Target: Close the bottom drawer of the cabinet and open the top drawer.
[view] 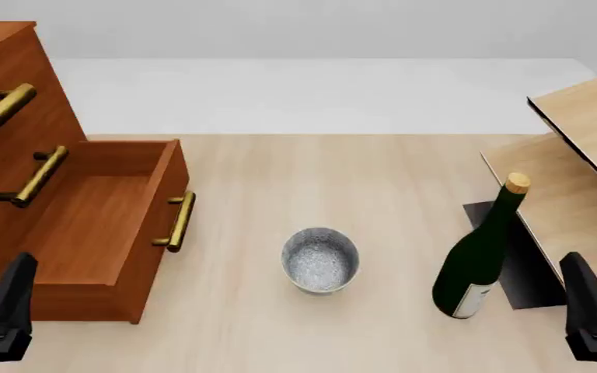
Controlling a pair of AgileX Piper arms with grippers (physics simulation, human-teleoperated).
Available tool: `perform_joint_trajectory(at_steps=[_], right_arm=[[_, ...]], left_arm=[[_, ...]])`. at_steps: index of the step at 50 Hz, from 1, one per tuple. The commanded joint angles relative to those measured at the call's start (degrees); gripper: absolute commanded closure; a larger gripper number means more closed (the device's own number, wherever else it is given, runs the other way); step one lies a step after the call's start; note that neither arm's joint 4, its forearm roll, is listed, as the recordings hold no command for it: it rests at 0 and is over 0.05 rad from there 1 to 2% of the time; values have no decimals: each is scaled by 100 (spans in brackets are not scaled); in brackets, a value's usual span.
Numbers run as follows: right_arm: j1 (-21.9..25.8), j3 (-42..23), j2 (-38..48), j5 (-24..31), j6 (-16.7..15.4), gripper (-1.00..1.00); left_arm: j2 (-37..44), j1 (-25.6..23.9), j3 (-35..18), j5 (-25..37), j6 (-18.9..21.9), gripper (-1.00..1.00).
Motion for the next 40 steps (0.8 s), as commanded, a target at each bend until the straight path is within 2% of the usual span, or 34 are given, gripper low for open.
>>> perform_joint_trajectory(at_steps=[1,13,16,19,23,29,31,33,35,40], right_arm=[[2,-7,59,-26,19,-100],[24,11,194,-165,23,-100],[31,13,208,-178,31,-100],[32,14,217,-187,37,-100],[37,15,254,-221,53,-100],[40,16,303,-264,57,-100],[44,16,321,-278,60,-100],[45,16,322,-280,59,-100],[43,16,322,-281,60,-100],[33,17,331,-289,60,-100]], left_arm=[[67,-4,-11,-41,0,-100],[334,-70,-8,-279,53,-100],[628,-63,-38,-583,26,-100],[893,-94,-189,-761,-80,-100],[1135,-354,-473,-892,133,-100],[1659,-592,-938,-1067,210,-100],[1764,-710,-1118,-1075,184,-100],[1942,-751,-1208,-1123,-9,-100],[2177,-830,-1339,-1204,98,-100],[2699,-1301,-1664,-1350,161,-100]])
